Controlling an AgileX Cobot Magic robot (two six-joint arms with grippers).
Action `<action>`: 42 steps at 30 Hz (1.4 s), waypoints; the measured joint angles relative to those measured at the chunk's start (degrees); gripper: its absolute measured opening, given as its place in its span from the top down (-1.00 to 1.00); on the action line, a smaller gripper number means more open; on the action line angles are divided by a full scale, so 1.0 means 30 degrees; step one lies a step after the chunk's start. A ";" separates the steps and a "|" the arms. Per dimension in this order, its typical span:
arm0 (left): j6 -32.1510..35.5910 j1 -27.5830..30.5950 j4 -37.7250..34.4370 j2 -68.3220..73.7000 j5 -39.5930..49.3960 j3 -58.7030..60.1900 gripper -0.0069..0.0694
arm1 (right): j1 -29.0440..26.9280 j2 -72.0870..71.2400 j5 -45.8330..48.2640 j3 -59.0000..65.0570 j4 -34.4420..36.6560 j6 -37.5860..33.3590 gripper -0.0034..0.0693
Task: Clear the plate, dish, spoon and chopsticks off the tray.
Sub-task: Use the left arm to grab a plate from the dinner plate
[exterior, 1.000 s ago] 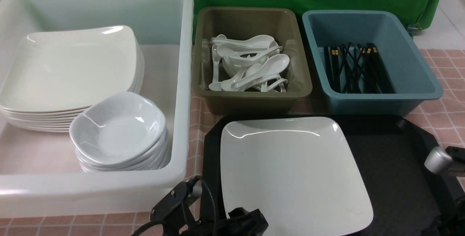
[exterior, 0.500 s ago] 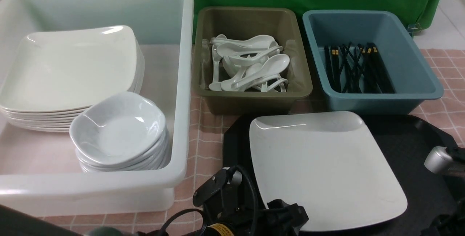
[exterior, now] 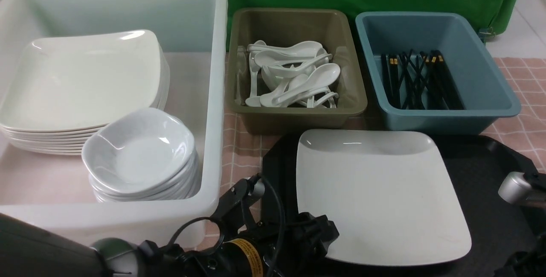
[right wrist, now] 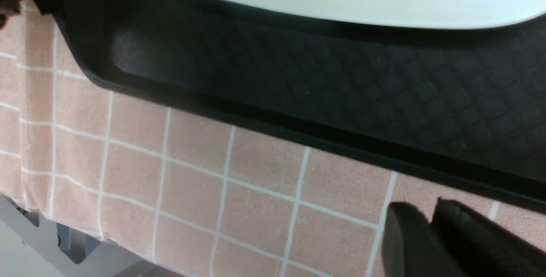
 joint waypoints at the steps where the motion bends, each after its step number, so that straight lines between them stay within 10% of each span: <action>1: 0.0000 0.0000 0.0015 0.0195 -0.0464 0.0004 -0.13 | 0.0000 0.0000 0.0000 0.0000 0.0000 -0.0020 0.50; 15: -0.0403 -0.0019 -0.0233 0.1330 -0.3020 0.0040 0.05 | 0.0000 0.0000 0.0000 0.0000 0.0000 -0.0009 0.46; 23: -0.1666 0.0062 0.0752 0.1492 -0.2749 0.0040 0.78 | 0.0000 0.0000 0.0032 0.0000 0.0014 -0.0009 0.45; 42: -0.1713 0.0802 0.1122 -0.6275 0.4937 0.0440 0.77 | 0.0000 -0.4107 -0.0961 -0.1287 -0.0122 -0.0737 0.45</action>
